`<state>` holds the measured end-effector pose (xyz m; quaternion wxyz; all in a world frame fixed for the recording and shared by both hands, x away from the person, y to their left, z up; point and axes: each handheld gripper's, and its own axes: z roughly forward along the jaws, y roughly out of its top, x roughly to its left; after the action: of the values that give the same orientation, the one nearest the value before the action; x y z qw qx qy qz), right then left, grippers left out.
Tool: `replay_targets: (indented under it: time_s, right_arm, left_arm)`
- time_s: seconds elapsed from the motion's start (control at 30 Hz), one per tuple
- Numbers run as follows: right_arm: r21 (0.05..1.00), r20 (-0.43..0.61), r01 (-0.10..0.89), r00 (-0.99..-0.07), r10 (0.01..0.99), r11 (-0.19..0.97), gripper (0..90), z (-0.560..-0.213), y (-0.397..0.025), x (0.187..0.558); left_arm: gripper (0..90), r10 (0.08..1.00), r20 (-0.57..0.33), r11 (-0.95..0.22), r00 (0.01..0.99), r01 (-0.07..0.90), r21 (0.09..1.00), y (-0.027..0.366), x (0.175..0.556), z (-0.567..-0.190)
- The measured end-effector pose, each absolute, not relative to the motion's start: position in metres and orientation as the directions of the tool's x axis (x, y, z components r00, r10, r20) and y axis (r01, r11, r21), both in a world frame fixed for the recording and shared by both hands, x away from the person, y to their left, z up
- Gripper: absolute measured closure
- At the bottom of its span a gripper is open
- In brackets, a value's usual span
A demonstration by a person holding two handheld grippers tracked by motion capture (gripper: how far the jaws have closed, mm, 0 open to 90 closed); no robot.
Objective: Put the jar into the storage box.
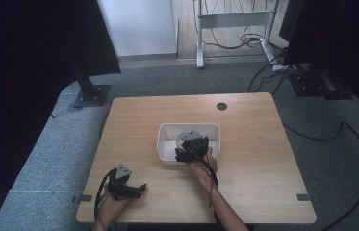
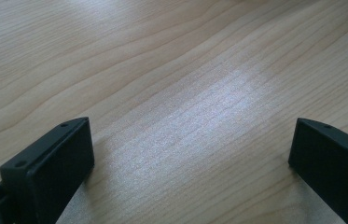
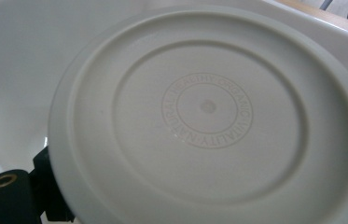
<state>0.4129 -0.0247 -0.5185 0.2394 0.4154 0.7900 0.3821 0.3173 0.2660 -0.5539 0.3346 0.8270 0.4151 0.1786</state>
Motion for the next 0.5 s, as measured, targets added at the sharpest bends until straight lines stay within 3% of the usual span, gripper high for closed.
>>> replay_targets:
  time_s: [0.2,0.5]
  right_arm:
    - [0.789,-0.068,0.488,-0.534,0.843,0.373,9.3,-0.523,-0.021,0.413]
    - [0.795,0.01,0.526,-0.509,0.861,0.302,9.2,-0.531,-0.025,0.416]
  left_arm:
    - [0.0,0.806,0.018,-0.431,0.592,0.567,0.702,0.266,0.317,-0.554]
    - [0.0,0.806,0.018,-0.431,0.591,0.567,0.702,0.266,0.317,-0.554]
